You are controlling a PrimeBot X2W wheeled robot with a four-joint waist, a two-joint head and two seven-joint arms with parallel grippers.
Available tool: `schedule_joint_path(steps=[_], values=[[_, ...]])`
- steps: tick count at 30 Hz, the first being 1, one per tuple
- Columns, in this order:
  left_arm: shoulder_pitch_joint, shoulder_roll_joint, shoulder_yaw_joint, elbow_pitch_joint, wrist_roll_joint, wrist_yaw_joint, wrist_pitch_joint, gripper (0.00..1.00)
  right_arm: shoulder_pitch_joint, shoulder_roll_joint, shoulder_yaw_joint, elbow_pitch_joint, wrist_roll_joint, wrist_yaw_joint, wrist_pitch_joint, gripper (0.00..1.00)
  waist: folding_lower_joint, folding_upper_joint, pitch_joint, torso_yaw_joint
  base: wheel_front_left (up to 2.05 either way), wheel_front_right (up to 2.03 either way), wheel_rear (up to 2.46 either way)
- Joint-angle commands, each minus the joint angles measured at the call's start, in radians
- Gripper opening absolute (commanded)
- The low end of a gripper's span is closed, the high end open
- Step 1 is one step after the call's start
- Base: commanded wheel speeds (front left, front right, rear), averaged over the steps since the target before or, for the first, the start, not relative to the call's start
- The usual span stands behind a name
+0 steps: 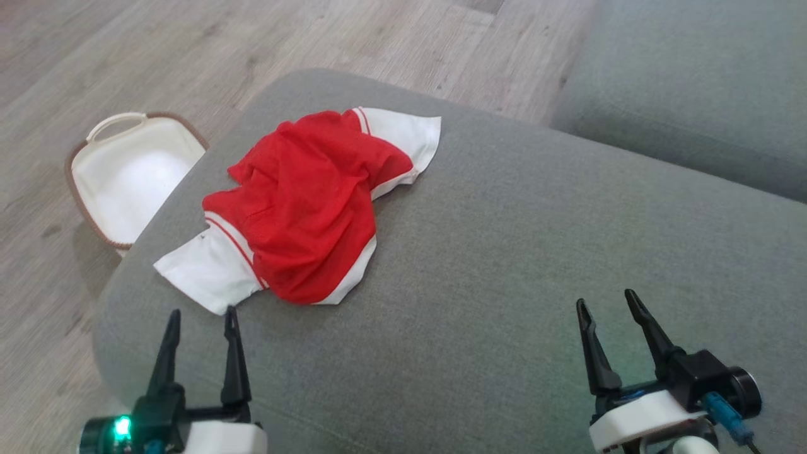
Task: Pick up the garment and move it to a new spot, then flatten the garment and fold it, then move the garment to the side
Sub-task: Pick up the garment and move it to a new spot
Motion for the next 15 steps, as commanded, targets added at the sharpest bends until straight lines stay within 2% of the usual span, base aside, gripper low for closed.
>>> schedule_joint_path(steps=[1,4,8,12,15], values=[[-0.046,-0.001,0.036,-0.057,0.010,0.000,-0.010,1.00,-0.025,-0.005,0.013,-0.036,-0.012,0.007,-0.011,1.00,0.0000,0.0000,0.021,0.009,0.00,0.00,0.00],[-0.135,0.019,0.058,-0.122,0.014,-0.022,-0.010,1.00,-0.038,-0.005,-0.008,-0.056,-0.070,0.007,-0.011,1.00,0.0000,0.0000,0.112,0.003,0.00,0.00,0.00],[-0.236,0.035,0.084,-0.124,-0.015,-0.050,-0.010,1.00,-0.063,-0.005,-0.022,-0.077,-0.125,0.007,-0.011,1.00,0.0000,0.0000,0.188,-0.006,0.00,0.00,0.00],[-0.413,0.086,0.097,-0.029,-0.026,-0.084,0.015,1.00,-0.090,-0.026,-0.042,-0.108,-0.183,0.007,-0.011,1.00,0.0000,0.0000,0.275,-0.014,0.00,0.00,0.00],[-0.567,0.112,0.083,0.070,-0.031,-0.109,0.116,1.00,-0.100,-0.064,-0.050,-0.136,-0.199,0.007,-0.011,1.00,0.0000,0.0000,0.338,-0.013,0.00,0.00,0.00]])
